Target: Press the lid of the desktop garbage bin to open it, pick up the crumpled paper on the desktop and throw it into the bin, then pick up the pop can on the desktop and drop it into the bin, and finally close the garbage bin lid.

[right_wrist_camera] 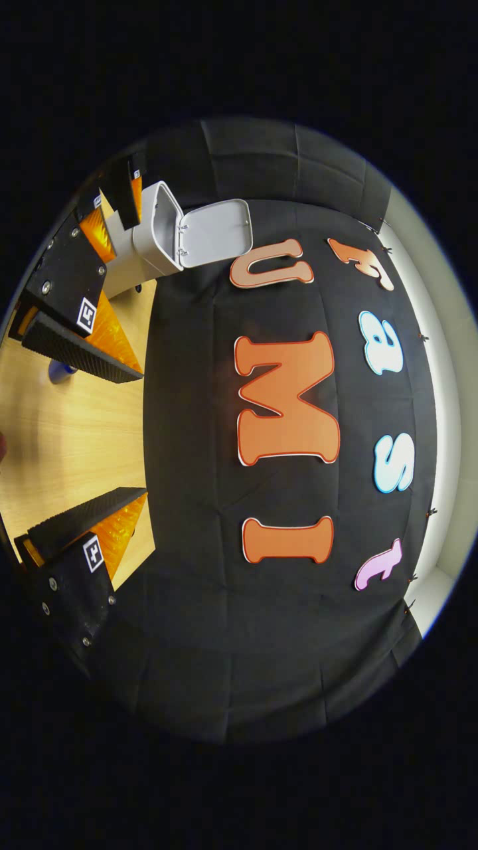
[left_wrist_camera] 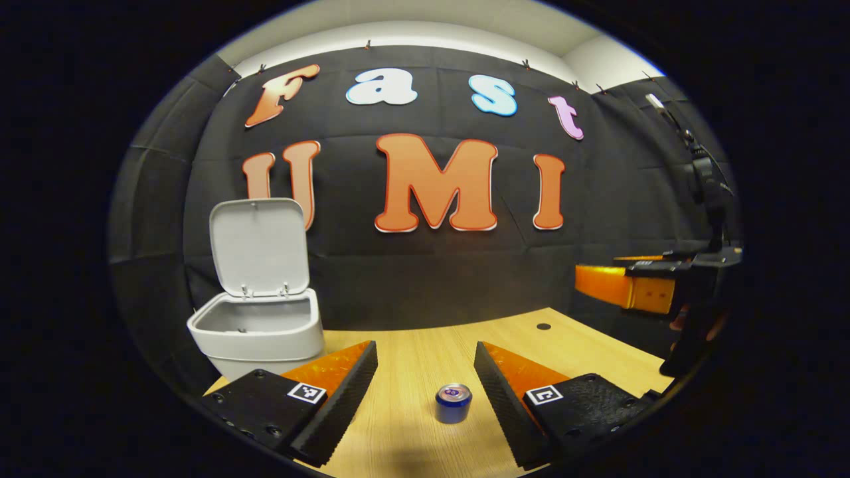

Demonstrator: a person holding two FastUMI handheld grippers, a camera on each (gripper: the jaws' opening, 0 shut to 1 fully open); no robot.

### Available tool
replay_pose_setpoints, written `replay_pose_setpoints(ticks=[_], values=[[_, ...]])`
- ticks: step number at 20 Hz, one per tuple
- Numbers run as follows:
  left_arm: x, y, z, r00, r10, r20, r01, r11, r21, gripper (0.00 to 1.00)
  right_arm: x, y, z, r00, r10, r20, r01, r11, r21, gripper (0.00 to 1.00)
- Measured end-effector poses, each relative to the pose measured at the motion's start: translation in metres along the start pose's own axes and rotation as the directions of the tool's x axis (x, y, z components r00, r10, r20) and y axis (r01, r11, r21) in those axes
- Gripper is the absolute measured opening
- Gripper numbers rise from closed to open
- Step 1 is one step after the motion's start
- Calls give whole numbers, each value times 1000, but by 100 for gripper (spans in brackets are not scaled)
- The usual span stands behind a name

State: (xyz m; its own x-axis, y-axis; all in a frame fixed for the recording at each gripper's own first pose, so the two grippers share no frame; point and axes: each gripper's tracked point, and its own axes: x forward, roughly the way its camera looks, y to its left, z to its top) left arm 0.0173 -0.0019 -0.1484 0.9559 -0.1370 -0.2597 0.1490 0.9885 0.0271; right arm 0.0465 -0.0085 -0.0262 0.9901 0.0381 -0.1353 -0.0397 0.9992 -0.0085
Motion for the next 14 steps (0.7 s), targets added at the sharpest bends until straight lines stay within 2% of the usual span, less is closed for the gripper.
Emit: replay_pose_setpoints(ticks=[3,8,11,14], values=[[25,-18,-52,996,-39,-85,39,999,2,93,-11,-14,-7,999,-30,-24,29,1000,-4,94],[70,-52,-134,966,-81,-246,85,996,7,93,-26,-38,-17,994,-93,-58,91,995,-29,94],[92,-48,-185,932,-75,-355,90,996,23,95,-34,-48,-21,989,-126,-79,122,991,-47,94],[111,-44,-218,904,-61,-423,63,998,-11,96,-40,-55,-24,984,-151,-92,147,988,-57,94]])
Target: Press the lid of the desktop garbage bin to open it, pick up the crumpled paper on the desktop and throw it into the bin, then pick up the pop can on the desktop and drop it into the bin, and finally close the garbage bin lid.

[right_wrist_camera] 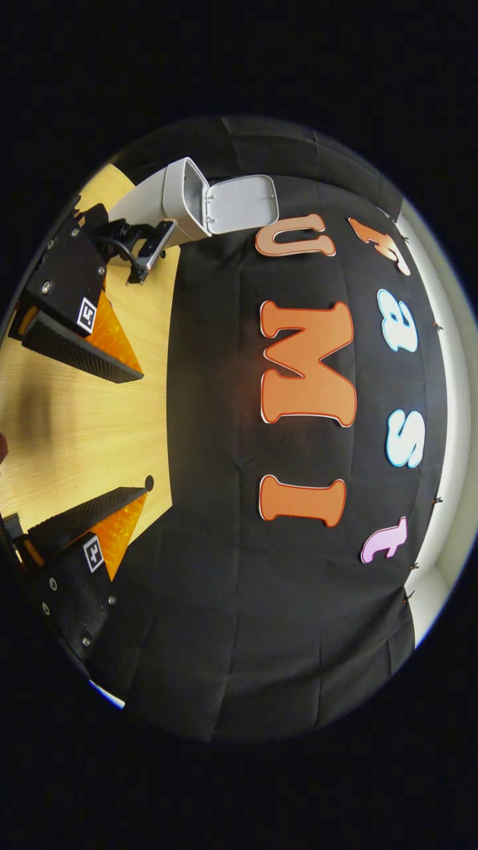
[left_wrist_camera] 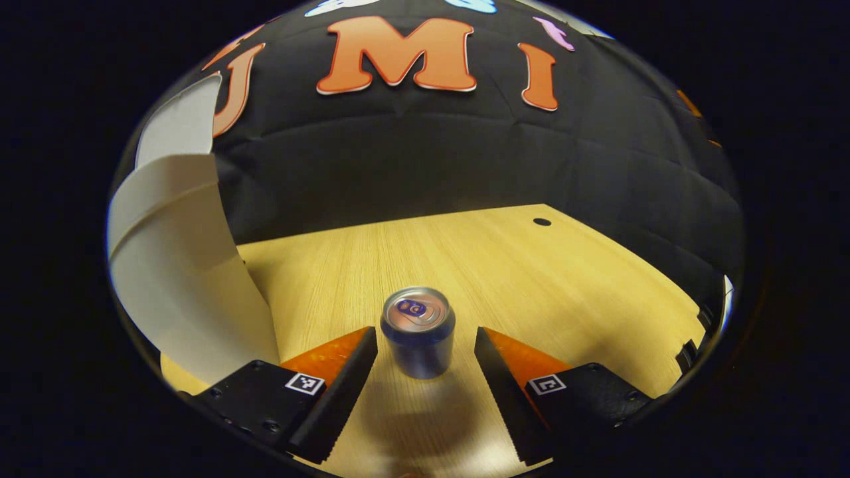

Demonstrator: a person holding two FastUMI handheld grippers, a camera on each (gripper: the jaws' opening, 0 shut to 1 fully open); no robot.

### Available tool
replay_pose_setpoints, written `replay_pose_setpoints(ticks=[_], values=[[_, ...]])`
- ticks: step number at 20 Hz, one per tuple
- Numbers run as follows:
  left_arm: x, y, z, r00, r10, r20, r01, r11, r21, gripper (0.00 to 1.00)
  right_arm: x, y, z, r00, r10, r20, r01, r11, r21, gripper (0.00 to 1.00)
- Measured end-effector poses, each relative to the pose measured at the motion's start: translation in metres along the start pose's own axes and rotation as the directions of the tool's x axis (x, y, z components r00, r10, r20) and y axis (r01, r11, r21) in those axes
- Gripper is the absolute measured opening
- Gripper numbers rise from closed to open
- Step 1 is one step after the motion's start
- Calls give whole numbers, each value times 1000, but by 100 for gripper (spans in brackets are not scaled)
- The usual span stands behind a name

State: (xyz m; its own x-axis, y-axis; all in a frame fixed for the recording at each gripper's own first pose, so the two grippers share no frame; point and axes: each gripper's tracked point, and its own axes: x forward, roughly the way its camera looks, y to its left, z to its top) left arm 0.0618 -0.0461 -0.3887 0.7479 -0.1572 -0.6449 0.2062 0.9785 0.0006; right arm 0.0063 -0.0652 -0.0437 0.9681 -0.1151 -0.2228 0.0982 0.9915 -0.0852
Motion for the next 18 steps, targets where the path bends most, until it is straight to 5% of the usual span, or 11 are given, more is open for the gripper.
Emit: replay_pose_setpoints(ticks=[10,12,18], values=[[43,3,-12,999,14,-51,-15,1000,-18,96,-2,-7,-6,999,-35,-31,35,999,-16,94],[43,1,-12,999,13,-46,-14,1000,-17,87,-2,-8,-9,999,-37,-39,36,999,-13,94],[38,8,-8,998,37,-48,-36,999,17,83,-1,-6,-8,999,-42,-33,42,999,-4,94]])
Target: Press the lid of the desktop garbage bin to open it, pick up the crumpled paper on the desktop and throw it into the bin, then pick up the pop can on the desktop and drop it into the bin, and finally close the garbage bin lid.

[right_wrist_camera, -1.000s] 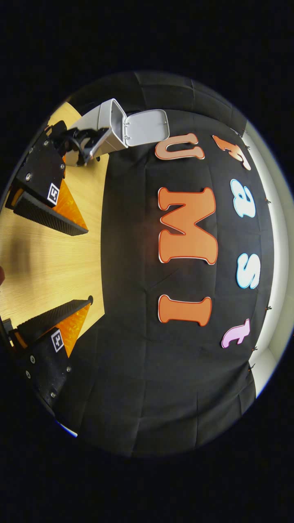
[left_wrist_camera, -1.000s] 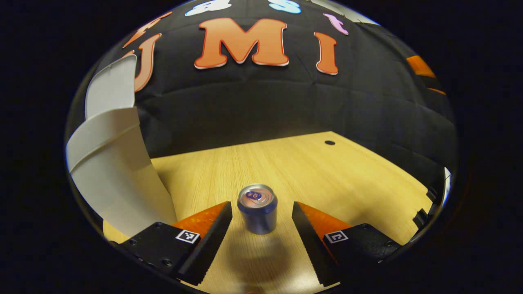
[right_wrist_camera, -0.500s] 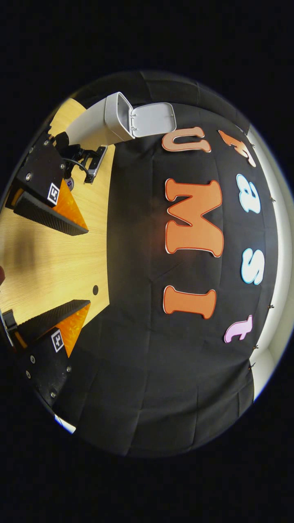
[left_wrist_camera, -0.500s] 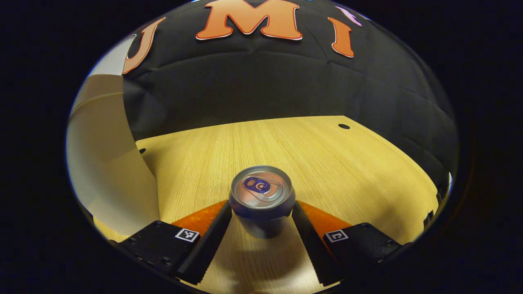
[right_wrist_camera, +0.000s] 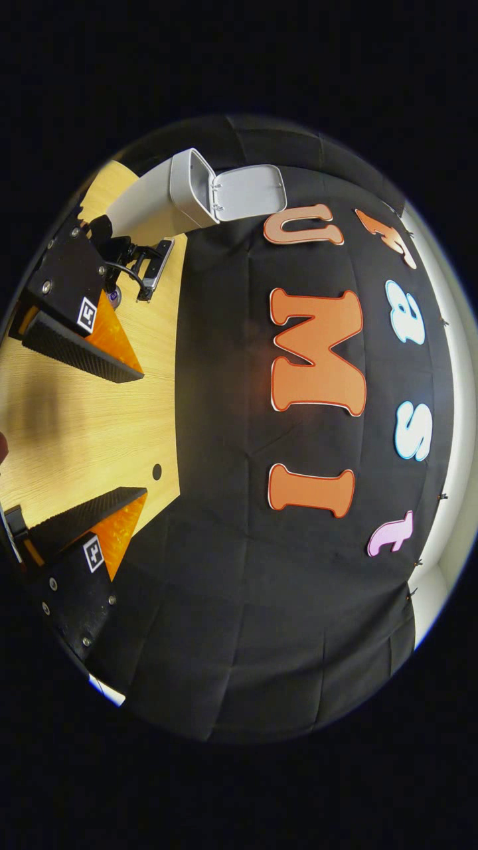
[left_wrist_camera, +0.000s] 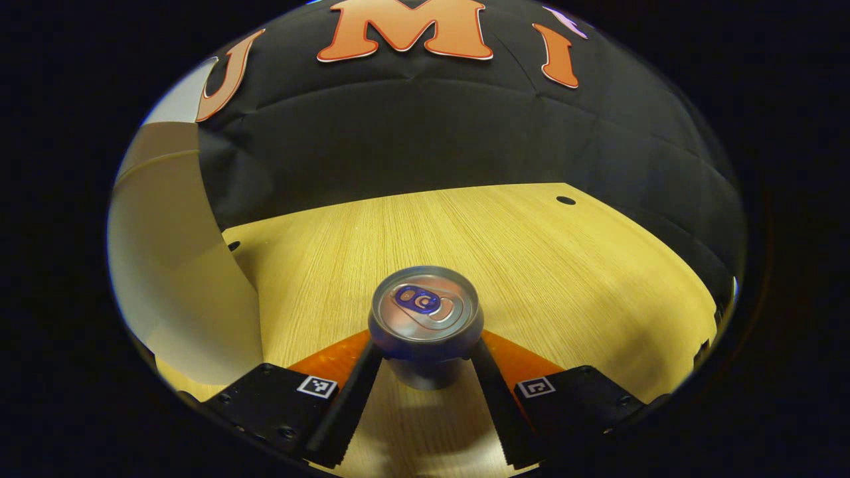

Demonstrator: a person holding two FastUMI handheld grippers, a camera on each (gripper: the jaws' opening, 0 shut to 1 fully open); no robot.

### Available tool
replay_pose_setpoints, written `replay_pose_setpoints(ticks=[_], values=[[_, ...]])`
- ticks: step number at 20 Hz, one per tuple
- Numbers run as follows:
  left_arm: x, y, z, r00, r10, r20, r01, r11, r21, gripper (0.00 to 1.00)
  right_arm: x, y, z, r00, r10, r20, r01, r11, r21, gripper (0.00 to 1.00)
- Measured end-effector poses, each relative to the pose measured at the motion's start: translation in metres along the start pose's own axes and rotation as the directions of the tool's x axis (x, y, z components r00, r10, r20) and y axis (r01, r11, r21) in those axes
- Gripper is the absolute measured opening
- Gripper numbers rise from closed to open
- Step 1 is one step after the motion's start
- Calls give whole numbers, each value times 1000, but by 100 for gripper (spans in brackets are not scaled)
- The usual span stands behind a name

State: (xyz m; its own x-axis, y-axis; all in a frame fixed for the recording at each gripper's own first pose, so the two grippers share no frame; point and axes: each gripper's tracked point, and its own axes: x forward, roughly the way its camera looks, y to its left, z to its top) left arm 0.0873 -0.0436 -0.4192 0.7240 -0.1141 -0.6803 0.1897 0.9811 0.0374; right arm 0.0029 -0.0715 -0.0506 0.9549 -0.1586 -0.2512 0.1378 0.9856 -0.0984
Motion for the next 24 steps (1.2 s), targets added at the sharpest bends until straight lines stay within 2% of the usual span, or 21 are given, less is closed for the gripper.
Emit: replay_pose_setpoints(ticks=[3,9,12,15,17,21,24], values=[[-15,3,19,999,-11,35,11,1000,-5,82,1,1,0,1000,2,3,-2,1000,10,94],[-78,7,80,986,-1,170,5,1000,-25,82,4,6,3,1000,8,26,-9,999,33,94],[-121,7,115,968,6,251,-1,1000,-19,82,8,7,5,999,13,38,-15,999,47,94],[-162,13,153,933,23,359,-12,999,-32,80,10,9,7,999,17,49,-20,998,52,94],[-184,22,169,919,35,392,-14,998,-55,80,11,11,9,998,24,58,-28,998,56,94],[-228,36,180,908,82,410,-41,993,-110,80,12,16,11,997,37,70,-41,998,57,94],[-262,57,189,891,127,436,-81,989,-121,80,14,24,13,995,59,76,-63,997,50,94]])
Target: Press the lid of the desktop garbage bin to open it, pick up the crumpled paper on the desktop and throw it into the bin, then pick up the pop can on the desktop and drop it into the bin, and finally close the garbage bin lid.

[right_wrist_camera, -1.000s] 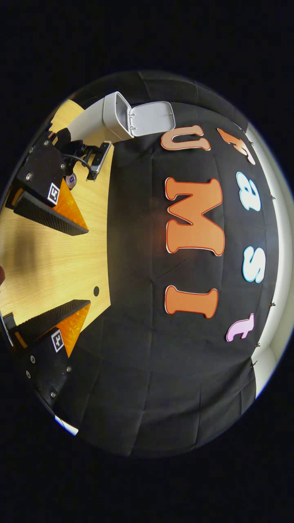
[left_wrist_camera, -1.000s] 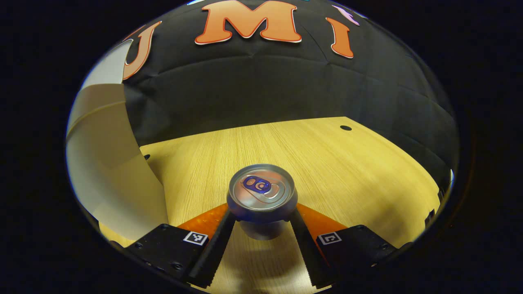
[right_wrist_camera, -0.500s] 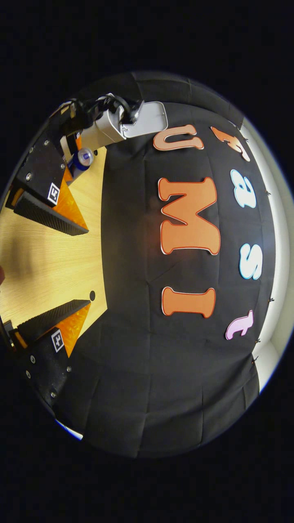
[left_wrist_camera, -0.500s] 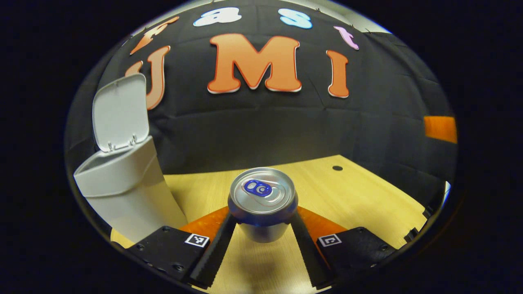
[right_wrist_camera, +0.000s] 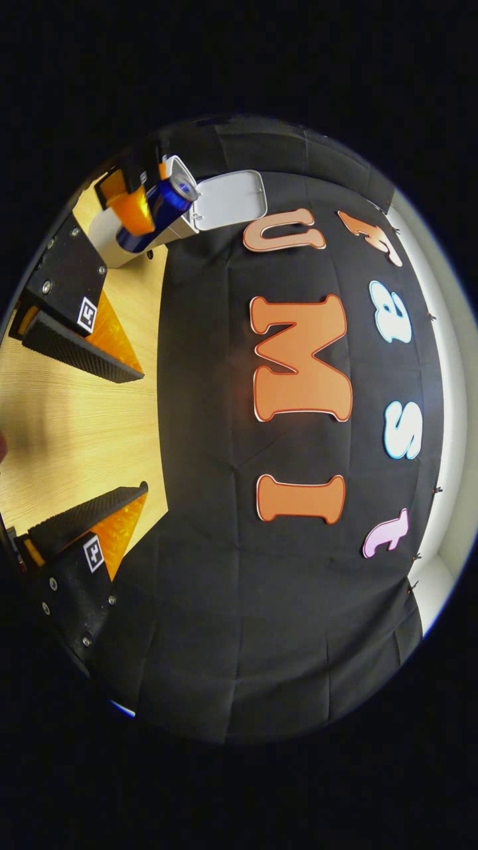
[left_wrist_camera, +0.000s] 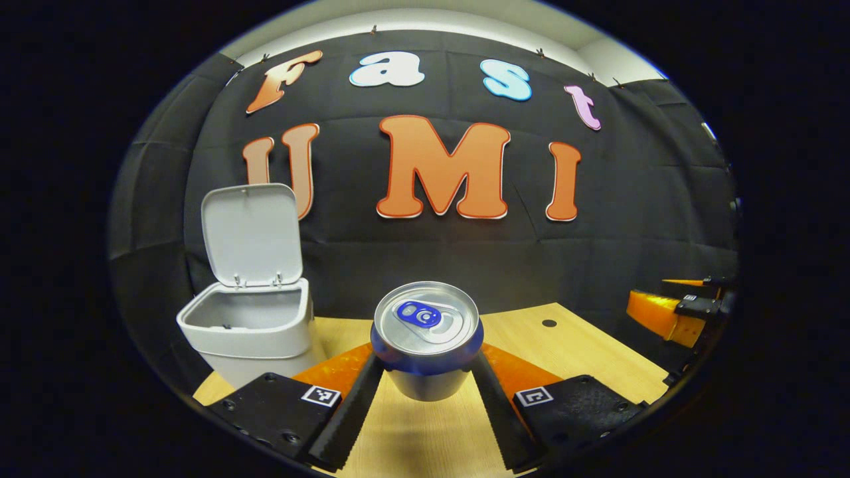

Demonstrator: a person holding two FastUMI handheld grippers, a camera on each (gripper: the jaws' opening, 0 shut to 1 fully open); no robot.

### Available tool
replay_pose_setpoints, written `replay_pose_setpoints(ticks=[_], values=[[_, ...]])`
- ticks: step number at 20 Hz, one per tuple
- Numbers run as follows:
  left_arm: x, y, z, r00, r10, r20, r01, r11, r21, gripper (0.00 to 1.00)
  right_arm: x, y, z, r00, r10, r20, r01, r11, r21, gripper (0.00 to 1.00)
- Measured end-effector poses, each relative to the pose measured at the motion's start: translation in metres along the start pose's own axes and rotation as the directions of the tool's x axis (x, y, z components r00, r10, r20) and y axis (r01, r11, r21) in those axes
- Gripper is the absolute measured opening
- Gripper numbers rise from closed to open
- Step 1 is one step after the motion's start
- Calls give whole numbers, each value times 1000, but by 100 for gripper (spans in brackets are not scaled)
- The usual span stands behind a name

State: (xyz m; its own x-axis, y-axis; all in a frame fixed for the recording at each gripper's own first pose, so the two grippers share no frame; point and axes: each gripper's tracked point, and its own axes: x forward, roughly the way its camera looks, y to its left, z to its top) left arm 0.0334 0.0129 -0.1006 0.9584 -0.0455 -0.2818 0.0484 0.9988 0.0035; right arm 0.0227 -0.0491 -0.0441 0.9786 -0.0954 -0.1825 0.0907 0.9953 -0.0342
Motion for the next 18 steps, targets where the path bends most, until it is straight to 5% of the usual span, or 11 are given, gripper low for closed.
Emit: replay_pose_setpoints(ticks=[18], values=[[-46,150,72,958,274,85,-275,961,6,80,38,61,-5,996,94,-12,-94,995,-18,94]])
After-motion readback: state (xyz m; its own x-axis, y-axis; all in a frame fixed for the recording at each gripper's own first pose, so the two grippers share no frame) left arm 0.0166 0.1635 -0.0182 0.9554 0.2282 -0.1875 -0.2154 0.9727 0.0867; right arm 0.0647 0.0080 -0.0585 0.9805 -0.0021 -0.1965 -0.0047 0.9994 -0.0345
